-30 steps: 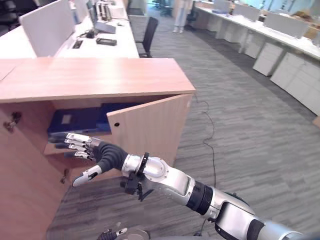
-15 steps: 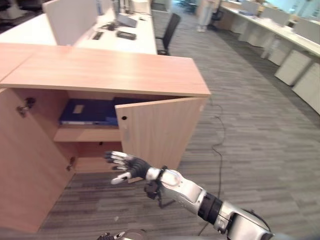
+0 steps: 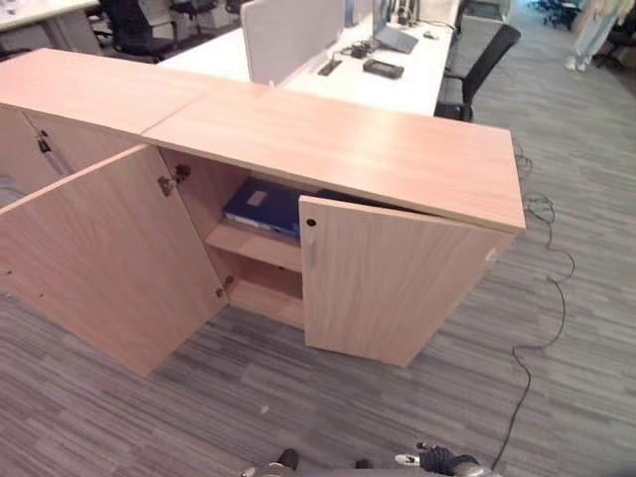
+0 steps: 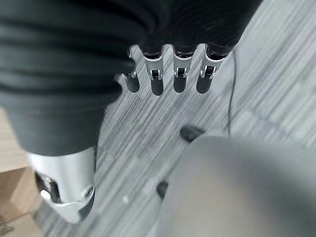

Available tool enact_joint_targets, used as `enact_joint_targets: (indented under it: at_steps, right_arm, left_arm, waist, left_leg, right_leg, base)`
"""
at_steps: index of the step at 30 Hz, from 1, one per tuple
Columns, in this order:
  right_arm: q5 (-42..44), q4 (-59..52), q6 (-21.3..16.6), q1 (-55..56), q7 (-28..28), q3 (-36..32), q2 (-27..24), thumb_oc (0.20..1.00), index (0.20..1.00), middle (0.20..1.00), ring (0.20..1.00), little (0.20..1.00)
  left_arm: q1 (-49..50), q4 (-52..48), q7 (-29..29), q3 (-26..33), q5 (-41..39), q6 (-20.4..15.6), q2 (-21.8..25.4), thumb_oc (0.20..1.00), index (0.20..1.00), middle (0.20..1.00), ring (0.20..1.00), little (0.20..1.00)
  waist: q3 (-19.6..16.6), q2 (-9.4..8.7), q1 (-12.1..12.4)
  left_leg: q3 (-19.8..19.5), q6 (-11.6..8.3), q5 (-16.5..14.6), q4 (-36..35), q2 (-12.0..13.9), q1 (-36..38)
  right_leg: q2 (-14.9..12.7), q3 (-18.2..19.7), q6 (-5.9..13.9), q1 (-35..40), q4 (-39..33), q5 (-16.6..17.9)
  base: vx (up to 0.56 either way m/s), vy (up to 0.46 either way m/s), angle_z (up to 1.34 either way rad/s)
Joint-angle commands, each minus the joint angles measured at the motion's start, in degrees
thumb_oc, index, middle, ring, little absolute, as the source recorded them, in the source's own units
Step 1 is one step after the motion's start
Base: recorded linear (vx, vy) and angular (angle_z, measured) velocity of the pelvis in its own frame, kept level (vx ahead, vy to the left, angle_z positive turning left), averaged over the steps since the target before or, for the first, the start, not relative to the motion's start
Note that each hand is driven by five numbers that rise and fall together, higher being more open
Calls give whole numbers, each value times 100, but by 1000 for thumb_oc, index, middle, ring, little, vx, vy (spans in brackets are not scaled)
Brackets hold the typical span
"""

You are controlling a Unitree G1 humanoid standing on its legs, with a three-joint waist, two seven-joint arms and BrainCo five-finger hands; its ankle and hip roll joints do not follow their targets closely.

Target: Put the empty folder in the office cabinet

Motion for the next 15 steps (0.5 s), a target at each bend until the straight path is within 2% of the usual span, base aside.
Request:
enact_joint_targets:
  at_steps: [1,5,7,8,9,10,11,13,14,15]
  right_arm:
    - [-123,168,52,-81,-208,-23,336,1000,1000,1000,1000,1000]
    - [-11,216,57,10,-249,-175,315,1000,1000,1000,1000,1000]
    - [146,145,33,-2,-257,-172,309,1000,1000,1000,1000,1000]
    - [178,67,6,-43,-271,-180,270,1000,1000,1000,1000,1000]
    - [207,15,-4,-77,-273,-223,228,1000,1000,1000,1000,1000]
    - [212,8,2,-202,-304,-288,142,1000,1000,1000,1000,1000]
    - [254,109,14,-285,-318,-357,139,1000,1000,1000,1000,1000]
    - [204,213,51,-247,-292,-419,148,1000,1000,1000,1000,1000]
    - [43,287,103,-146,-300,-465,112,1000,1000,1000,1000,1000]
    - [6,303,121,-108,-304,-486,91,1000,1000,1000,1000,1000]
  left_arm:
    - [-245,309,-123,161,-257,67,30,1000,1000,1000,1000,1000]
    - [-233,264,-145,158,-298,73,47,1000,1000,1000,1000,1000]
    - [-254,188,-126,236,-503,73,92,1000,1000,1000,1000,1000]
    - [-265,140,-89,292,-641,50,109,1000,1000,1000,1000,1000]
    - [-298,125,-46,305,-691,27,93,1000,1000,1000,1000,1000]
    - [-327,103,-19,396,-724,9,95,1000,1000,1000,1000,1000]
    - [-252,115,-5,503,-665,31,105,1000,1000,1000,1000,1000]
    - [-154,125,-9,593,-629,22,72,1000,1000,1000,1000,1000]
    - [-158,101,0,599,-619,16,15,1000,1000,1000,1000,1000]
    - [-160,83,6,576,-616,11,3,1000,1000,1000,1000,1000]
  waist:
    - [-89,-145,-11]
    - [-61,-91,-10]
    - [-9,-63,47]
    - [68,-68,67]
    - [166,-86,12]
    - [265,-111,-73]
    - [250,-127,-77]
    - [210,-93,-62]
    - [175,21,-103]
    - [165,58,-107]
  left_leg:
    - [118,140,-216,-105,-583,150]
    - [-27,17,-219,-25,-475,103]
    - [-105,-112,-232,100,-369,18]
    - [6,-139,-231,270,-358,-109]
    - [323,-183,-255,505,-313,-324]
    - [1981,-157,-358,840,251,-529]
    - [2841,-67,-411,1035,524,-549]
    - [3119,-85,-367,1007,604,-469]
    - [3356,-212,-23,619,827,-425]
    - [3409,-262,157,452,916,-471]
  right_leg:
    - [-264,-11,502,-286,46,-232]
    - [-222,-260,429,-176,46,-353]
    - [-159,-492,345,-82,46,-460]
    - [-159,-586,315,-39,46,-528]
    - [-218,-652,331,-19,46,-558]
    - [-361,-791,390,30,46,-551]
    - [-421,-857,437,30,46,-495]
    - [-449,-824,468,96,46,-471]
    - [-499,-906,501,153,46,-515]
    - [-525,-952,511,163,46,-540]
  base:
    - [30,-131,45]
    - [-7,-113,50]
    - [-42,-176,54]
    - [-88,-119,67]
    - [-163,5,124]
    - [-162,33,138]
    - [-86,39,103]
    - [74,78,18]
    - [114,178,-5]
    - [154,263,10]
